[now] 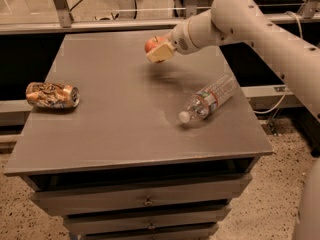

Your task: Move apple near water bottle

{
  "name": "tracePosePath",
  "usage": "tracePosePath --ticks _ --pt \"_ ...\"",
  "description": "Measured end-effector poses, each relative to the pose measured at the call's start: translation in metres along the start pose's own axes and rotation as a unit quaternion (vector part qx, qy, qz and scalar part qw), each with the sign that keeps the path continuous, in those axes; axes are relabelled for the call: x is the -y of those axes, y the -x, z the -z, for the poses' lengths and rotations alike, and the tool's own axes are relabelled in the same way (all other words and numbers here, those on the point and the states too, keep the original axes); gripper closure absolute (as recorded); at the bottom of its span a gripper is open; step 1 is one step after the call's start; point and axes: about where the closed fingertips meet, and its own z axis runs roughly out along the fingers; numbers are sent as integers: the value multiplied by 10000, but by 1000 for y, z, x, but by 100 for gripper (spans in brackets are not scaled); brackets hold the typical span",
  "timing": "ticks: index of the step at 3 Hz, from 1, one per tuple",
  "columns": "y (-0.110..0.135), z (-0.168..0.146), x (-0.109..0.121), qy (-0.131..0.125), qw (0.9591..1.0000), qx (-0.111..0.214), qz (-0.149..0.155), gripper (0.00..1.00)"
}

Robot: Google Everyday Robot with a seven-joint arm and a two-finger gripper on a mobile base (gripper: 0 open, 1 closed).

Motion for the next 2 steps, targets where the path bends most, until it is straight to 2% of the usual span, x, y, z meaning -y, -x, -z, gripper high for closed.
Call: tracePosePath --ticks 1,2 --pt "-20 40 -14 33 9995 -294 101 100" --pt "-45 68 -23 97 9980 -624 77 100"
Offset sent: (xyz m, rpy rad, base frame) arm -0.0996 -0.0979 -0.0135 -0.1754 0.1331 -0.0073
